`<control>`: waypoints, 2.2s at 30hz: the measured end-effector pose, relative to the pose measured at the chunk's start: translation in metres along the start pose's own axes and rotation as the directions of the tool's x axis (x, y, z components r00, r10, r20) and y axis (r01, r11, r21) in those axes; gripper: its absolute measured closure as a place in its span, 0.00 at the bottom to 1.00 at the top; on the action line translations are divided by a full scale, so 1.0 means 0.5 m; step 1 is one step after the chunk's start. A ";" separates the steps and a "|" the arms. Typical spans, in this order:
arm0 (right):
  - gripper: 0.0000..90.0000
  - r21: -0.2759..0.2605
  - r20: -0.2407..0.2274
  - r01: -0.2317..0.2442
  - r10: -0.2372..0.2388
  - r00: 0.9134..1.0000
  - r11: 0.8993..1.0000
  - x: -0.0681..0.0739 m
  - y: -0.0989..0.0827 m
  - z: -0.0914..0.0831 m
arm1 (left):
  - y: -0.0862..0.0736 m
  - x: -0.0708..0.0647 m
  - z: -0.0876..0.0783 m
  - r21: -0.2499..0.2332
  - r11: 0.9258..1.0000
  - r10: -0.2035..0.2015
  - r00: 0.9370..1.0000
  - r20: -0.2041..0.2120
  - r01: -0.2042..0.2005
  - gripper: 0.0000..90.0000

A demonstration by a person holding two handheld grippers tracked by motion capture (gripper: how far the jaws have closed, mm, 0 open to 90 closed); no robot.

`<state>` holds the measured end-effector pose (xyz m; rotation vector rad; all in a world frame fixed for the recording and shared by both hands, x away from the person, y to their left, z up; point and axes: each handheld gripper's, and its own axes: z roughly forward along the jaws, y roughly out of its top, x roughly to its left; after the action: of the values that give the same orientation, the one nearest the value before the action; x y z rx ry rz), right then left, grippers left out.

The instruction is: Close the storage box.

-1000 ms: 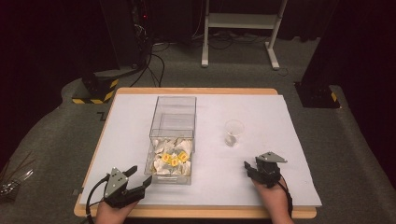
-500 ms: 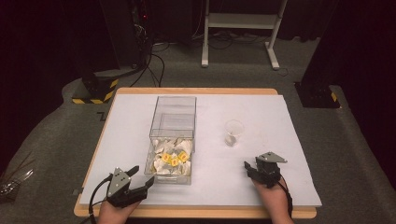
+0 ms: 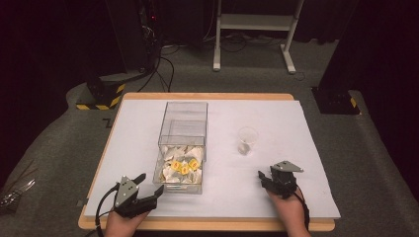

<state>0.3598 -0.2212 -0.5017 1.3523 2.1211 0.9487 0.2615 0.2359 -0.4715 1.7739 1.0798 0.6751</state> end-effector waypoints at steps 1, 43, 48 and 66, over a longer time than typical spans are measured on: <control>0.52 0.000 0.000 0.000 0.000 1.000 1.000 0.000 0.000 0.000 | 0.000 0.001 0.001 0.000 1.000 0.001 1.000 -0.004 -0.001 0.26; 0.51 0.017 0.006 0.009 -0.010 1.000 1.000 0.004 0.000 0.003 | 0.016 0.014 0.046 0.004 0.999 -0.038 0.999 -0.017 0.038 0.22; 0.51 0.015 -0.001 0.002 -0.002 1.000 1.000 0.002 0.000 0.003 | 0.018 0.014 0.047 -0.003 0.999 -0.047 0.998 -0.030 0.046 0.21; 0.49 0.018 -0.002 0.012 -0.012 1.000 1.000 0.003 0.002 0.005 | 0.030 0.026 0.073 0.009 0.999 -0.047 0.998 -0.045 0.047 0.21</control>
<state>0.3613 -0.2186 -0.5026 1.3472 2.1416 0.9282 0.3024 0.2291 -0.4737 1.7436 1.1536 0.6852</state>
